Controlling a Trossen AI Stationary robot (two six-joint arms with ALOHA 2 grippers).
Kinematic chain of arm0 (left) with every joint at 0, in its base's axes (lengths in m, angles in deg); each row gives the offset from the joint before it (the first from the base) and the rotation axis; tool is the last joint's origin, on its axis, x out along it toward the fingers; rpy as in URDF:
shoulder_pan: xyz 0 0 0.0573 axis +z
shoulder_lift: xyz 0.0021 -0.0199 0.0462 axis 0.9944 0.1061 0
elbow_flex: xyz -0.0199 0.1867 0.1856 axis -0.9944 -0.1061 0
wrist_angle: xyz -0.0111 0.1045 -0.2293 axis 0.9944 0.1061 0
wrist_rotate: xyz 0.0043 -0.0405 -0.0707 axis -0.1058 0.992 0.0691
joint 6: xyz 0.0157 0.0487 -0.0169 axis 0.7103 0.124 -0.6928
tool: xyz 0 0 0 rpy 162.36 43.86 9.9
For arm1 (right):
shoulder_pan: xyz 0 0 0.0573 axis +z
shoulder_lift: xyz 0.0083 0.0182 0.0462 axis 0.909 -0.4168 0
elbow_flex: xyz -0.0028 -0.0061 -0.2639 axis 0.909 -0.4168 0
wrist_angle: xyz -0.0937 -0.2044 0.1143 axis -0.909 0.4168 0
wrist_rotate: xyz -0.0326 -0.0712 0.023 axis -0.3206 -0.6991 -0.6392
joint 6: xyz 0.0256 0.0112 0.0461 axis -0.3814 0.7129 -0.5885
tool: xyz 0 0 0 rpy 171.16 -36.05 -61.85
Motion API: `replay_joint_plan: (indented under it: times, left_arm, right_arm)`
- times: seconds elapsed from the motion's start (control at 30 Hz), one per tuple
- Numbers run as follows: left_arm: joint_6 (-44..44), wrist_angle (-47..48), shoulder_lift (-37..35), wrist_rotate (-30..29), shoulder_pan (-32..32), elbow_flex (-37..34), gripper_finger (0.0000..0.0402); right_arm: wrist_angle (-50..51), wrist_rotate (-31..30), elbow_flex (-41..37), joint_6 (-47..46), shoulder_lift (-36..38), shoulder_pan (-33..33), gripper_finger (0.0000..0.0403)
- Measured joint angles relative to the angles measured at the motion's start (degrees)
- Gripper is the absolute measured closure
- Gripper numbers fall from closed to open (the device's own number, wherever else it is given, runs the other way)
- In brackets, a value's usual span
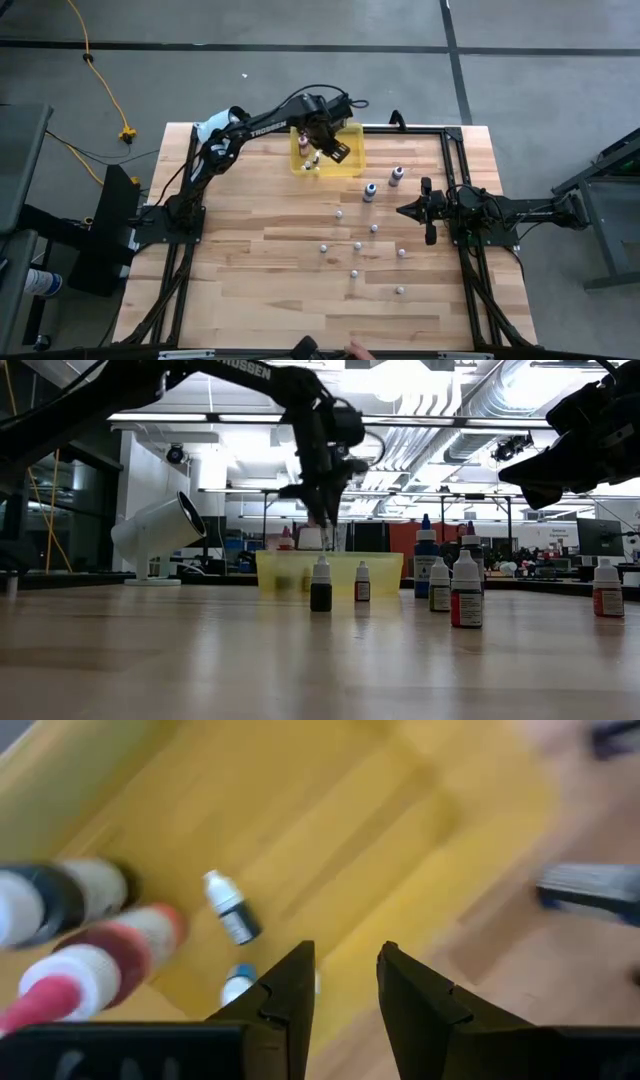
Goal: Pick & Place food coloring
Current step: Put the top small red food coloring bottle into the yellow container
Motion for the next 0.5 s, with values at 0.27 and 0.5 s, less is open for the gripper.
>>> replay_joint_plan:
  times: [0.27,0.5]
  left_arm:
    - [11.76,6.55,-0.31,4.72,-3.05,4.36,0.0297]
    - [9.37,13.57,-0.57,4.35,-7.06,4.36,0.0298]
  right_arm:
    - [0.0,0.0,0.01,0.01,-0.02,-0.01,0.0402]
    - [0.0,0.0,0.0,0.01,-0.02,-0.02,0.0402]
